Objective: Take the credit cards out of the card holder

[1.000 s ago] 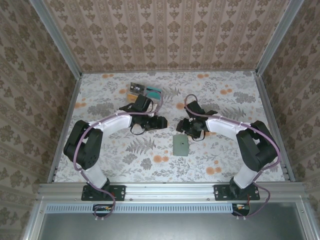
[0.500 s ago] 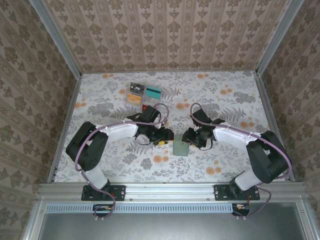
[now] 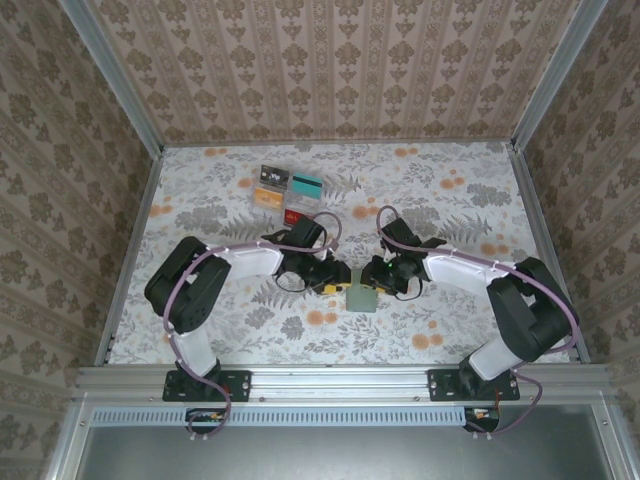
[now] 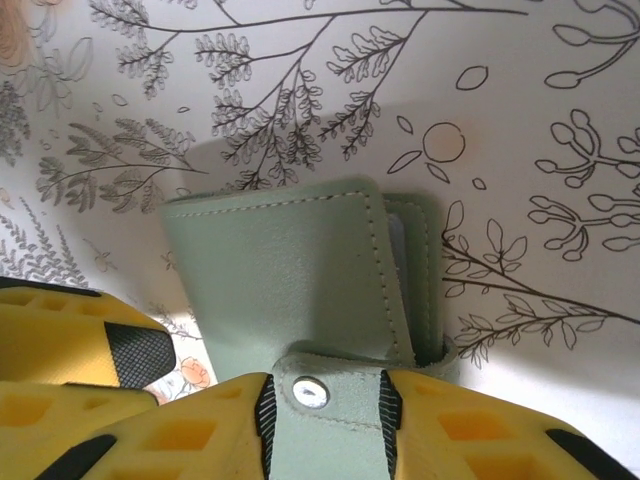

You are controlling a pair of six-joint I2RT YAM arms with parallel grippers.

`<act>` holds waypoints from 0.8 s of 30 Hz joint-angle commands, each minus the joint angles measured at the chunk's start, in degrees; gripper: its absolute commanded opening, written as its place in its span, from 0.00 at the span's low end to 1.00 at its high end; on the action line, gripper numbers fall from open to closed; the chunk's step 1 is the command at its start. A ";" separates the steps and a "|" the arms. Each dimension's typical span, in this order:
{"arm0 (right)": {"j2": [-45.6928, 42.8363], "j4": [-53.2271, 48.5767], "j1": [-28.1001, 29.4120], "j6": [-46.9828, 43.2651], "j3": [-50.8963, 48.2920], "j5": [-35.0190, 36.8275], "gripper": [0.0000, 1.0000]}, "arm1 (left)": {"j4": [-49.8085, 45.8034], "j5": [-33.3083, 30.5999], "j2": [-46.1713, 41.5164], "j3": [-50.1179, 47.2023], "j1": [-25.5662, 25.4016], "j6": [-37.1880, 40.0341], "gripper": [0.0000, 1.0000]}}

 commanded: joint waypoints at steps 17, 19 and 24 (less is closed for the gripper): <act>1.81 5.59 0.34 1.54 -4.67 -2.12 0.36 | 21.62 1.67 -0.03 -7.45 -0.65 -7.95 0.33; 1.21 5.49 0.26 1.23 -4.75 -1.05 0.37 | 23.64 1.51 -1.29 -8.29 -0.33 -8.34 0.26; -1.79 4.33 0.24 -0.26 -3.70 1.21 0.40 | 24.47 0.23 -3.58 -9.58 -0.21 -6.48 0.07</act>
